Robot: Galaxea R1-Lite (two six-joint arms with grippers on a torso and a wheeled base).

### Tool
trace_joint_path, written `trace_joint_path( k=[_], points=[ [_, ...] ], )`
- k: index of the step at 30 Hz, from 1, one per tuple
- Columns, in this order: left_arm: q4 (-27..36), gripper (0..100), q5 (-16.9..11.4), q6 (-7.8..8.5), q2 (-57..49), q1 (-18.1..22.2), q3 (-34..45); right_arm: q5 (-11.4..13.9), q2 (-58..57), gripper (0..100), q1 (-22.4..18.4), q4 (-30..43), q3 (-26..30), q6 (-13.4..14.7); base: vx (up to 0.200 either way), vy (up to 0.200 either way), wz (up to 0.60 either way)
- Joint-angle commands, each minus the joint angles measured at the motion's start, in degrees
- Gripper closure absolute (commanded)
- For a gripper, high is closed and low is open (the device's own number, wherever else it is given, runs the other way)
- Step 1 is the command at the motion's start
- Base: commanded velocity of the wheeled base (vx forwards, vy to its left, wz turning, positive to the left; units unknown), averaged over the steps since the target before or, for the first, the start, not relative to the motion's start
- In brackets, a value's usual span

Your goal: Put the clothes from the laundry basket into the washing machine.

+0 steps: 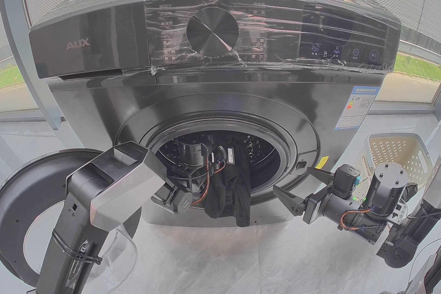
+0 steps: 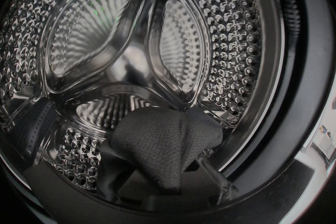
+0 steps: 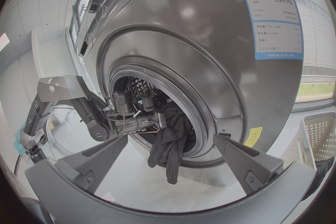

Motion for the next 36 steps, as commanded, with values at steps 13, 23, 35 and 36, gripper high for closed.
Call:
trace_joint_path(
  k=[13, 23, 35, 36],
  points=[
    [9.46, 100, 5.51, -2.30, 5.62, 1.67, -14.28, 0.05, 0.83, 0, 0.06, 0.05, 0.02, 0.03, 0.000, 0.000, 0.00],
    [11.83, 0, 5.51, -2.91, 1.14, 1.58, -9.80, 0.05, 1.01, 0, -0.29, -0.04, 0.02, 0.03, 0.000, 0.000, 0.00],
    [26.59, 0, -5.56, -2.74, -13.72, -1.49, 11.21, 0.14, 1.18, 0, -0.20, -0.13, 0.02, 0.21, 0.000, 0.000, 0.00],
    [26.59, 0, -5.56, -2.74, -13.72, -1.49, 11.21, 0.14, 1.18, 0, -0.20, -0.13, 0.02, 0.21, 0.000, 0.000, 0.00]
  ],
)
